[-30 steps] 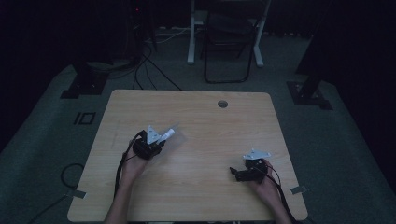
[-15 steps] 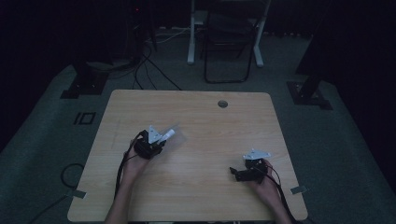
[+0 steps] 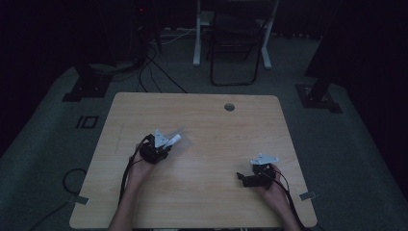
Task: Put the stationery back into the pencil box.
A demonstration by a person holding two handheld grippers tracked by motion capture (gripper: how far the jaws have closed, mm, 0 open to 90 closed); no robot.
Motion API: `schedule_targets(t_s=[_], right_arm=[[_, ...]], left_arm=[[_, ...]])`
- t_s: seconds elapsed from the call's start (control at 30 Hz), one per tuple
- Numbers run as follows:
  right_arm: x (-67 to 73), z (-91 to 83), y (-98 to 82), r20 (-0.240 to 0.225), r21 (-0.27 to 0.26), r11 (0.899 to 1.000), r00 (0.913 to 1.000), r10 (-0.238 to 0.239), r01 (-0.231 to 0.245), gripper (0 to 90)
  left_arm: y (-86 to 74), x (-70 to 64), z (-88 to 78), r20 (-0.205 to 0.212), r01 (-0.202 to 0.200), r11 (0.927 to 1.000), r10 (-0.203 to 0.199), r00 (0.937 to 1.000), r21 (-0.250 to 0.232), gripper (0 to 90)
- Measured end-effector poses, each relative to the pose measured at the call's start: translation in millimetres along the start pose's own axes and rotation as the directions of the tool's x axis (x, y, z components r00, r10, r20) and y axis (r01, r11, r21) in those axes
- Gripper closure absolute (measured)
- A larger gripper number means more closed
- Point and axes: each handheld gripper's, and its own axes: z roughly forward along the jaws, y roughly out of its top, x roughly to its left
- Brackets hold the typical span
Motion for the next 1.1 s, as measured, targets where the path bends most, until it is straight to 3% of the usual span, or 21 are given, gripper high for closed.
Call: schedule_targets(t_s=[0.93, 1.1], right_arm=[[0.0, 0.0, 0.0, 0.0, 0.0, 1.0, 1.0, 0.0, 0.0, 12.5], [0.0, 0.0, 0.0, 0.0, 0.0, 1.0, 1.0, 0.0, 0.0, 12.5]], left_arm=[[-3.3, -4.4, 5.3, -0.02, -0.036, 0.9991, 0.036, 0.9991, 0.024, 70.6], [-4.1, -5.2, 4.2, -0.031, -0.04, 0.9989, 0.04, 0.9987, 0.024, 67.0]])
